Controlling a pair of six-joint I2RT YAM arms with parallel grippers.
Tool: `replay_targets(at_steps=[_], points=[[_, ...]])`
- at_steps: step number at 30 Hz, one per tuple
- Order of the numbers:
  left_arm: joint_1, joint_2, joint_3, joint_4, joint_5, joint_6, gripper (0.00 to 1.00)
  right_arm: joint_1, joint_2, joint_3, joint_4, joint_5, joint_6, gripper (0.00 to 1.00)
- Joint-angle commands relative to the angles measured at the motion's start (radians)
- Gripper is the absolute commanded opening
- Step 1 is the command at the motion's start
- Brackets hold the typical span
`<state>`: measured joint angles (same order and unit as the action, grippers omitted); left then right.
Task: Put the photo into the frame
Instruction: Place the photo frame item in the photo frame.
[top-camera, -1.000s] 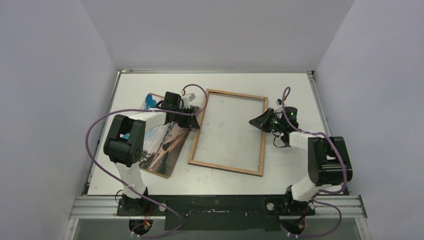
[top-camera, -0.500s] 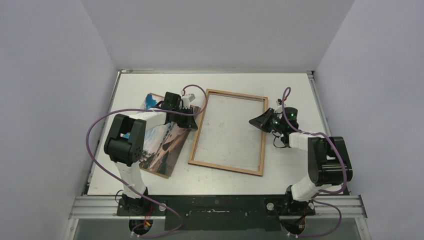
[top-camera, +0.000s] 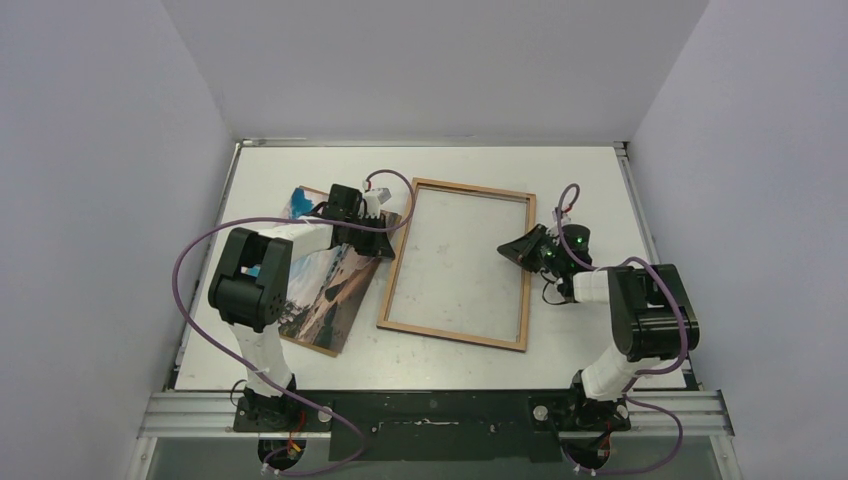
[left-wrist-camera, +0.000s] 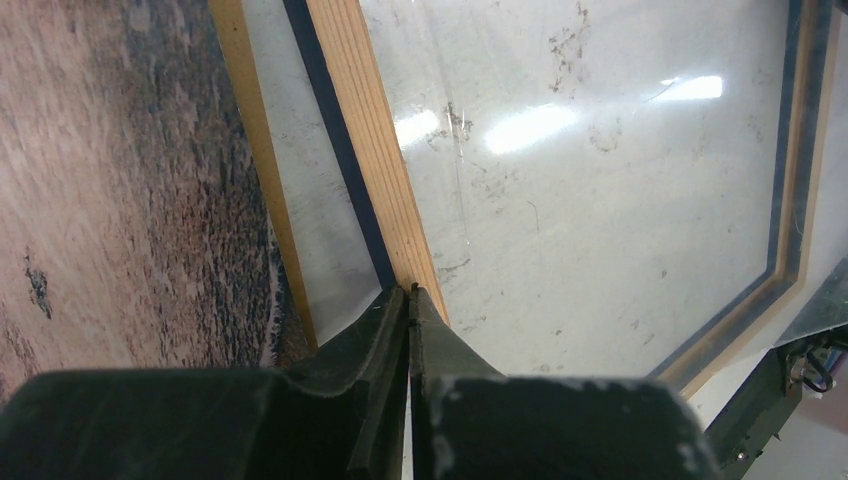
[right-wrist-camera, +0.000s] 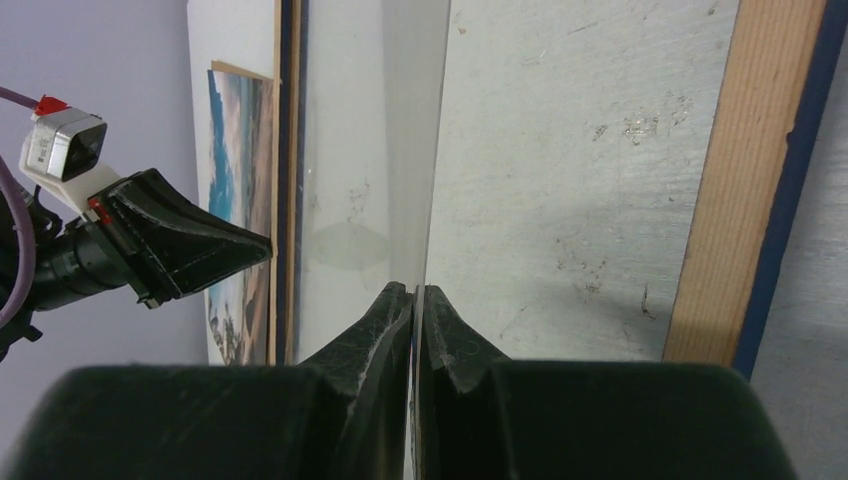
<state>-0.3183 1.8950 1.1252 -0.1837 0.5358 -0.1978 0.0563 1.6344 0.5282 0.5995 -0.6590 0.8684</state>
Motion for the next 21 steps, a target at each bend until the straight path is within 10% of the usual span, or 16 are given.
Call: replay_targets(at_steps=[1, 16, 21], points=[[-0.013, 0.032, 0.005, -0.02, 0.019, 0.019, 0.02, 0.049, -0.015, 0.003, 0.063, 0.042, -0.036, 0.05], [-0.015, 0.029, 0.009, -0.028, 0.026, 0.018, 0.01, 0.088, -0.09, 0.054, -0.081, 0.145, -0.127, 0.07], [-0.015, 0.027, 0.009, -0.028, 0.029, 0.015, 0.0, 0.123, -0.102, 0.089, -0.198, 0.221, -0.181, 0.24]])
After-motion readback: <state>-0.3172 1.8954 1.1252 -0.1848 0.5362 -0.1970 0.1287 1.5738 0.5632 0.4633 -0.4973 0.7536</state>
